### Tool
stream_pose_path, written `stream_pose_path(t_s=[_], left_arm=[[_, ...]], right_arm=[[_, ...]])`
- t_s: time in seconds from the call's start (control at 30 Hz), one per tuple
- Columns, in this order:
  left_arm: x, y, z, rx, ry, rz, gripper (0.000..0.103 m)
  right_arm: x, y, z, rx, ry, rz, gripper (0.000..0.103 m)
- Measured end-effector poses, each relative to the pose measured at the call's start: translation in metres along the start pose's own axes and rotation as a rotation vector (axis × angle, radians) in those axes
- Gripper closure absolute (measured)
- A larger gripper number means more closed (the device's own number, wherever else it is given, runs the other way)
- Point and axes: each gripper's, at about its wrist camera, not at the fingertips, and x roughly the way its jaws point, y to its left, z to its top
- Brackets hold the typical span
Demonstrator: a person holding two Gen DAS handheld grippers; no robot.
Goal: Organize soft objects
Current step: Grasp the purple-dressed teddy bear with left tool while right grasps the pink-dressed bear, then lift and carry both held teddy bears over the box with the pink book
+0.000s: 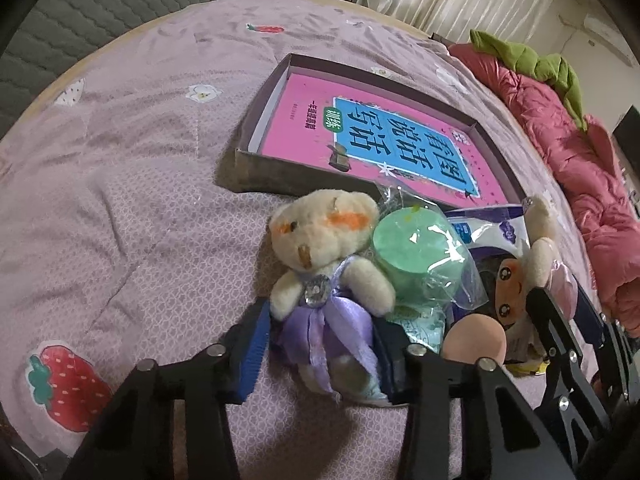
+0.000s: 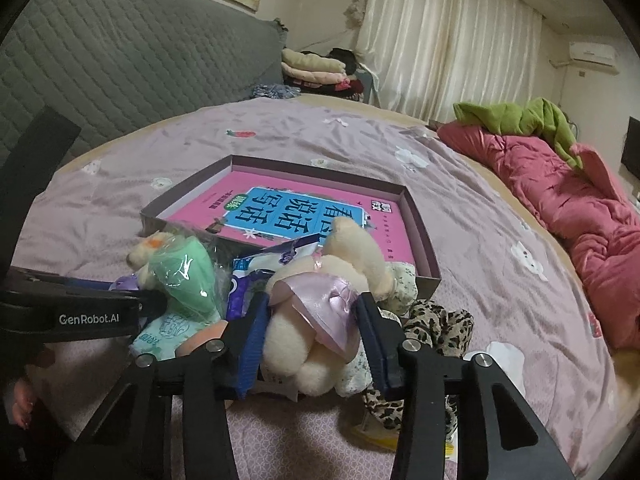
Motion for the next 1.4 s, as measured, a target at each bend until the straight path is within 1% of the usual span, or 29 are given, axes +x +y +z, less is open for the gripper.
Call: stream_pose_path(t_s=[0.07, 0.1, 0.17, 0.27, 0.33, 0.37, 0.47, 0.63, 0.7, 0.8, 0.93, 1.03, 1.1, 1.27, 1.4], left_arm=[[-0.001, 0.003, 0.000, -0.009, -0.001, -0.012, 0.064], [-0.002, 0.004, -0.001, -0.009, -0.004, -0.017, 0.065], [-0.005, 0.005, -0.002, -0.009, -0.009, -0.025, 0.067], [-0.010, 0.006, -0.002, -0.016, -0.024, -0.039, 0.068], [-0.017, 0.008, -0.003, -0.025, -0.042, -0.055, 0.068], [-0.021, 0.008, -0.003, -0.029, -0.052, -0.060, 0.068], [-0.036, 0.010, -0.003, -0.031, -0.100, -0.074, 0.068], [-0.055, 0.005, 0.000, -0.016, -0.156, -0.092, 0.068], [-0.060, 0.003, 0.001, -0.008, -0.173, -0.085, 0.068], [-0.062, 0.000, 0.002, 0.003, -0.171, -0.090, 0.068], [-0.061, 0.001, 0.002, 0.008, -0.160, -0.092, 0.068], [-0.059, 0.001, 0.000, 0.006, -0.152, -0.093, 0.068], [-0.058, 0.001, 0.001, 0.006, -0.152, -0.093, 0.068], [-0.060, 0.001, 0.001, 0.004, -0.158, -0.095, 0.068], [-0.062, 0.002, 0.002, -0.001, -0.171, -0.097, 0.068]], right_arm=[[-0.005, -0.002, 0.001, 0.000, -0.024, 0.003, 0.067], [-0.007, -0.002, 0.001, -0.005, -0.034, 0.002, 0.069], [-0.012, -0.002, 0.002, -0.013, -0.054, 0.004, 0.074], [-0.015, -0.003, 0.001, -0.020, -0.061, 0.003, 0.076], [-0.016, -0.006, 0.000, -0.002, -0.056, 0.013, 0.077], [-0.018, -0.008, 0.001, 0.003, -0.062, 0.004, 0.078], [-0.027, -0.012, 0.003, 0.003, -0.101, -0.013, 0.082], [-0.036, -0.019, 0.004, 0.013, -0.119, -0.026, 0.084], [-0.038, -0.021, 0.005, 0.020, -0.122, -0.019, 0.085], [-0.039, -0.021, 0.004, 0.015, -0.121, -0.013, 0.085], [-0.033, -0.016, 0.001, -0.010, -0.085, -0.024, 0.085], [-0.029, -0.013, -0.003, -0.018, -0.074, -0.017, 0.086], [-0.029, -0.014, -0.003, -0.016, -0.076, -0.015, 0.089], [-0.034, -0.019, 0.003, 0.002, -0.099, 0.001, 0.090], [-0.038, -0.021, 0.006, -0.001, -0.117, -0.009, 0.090]])
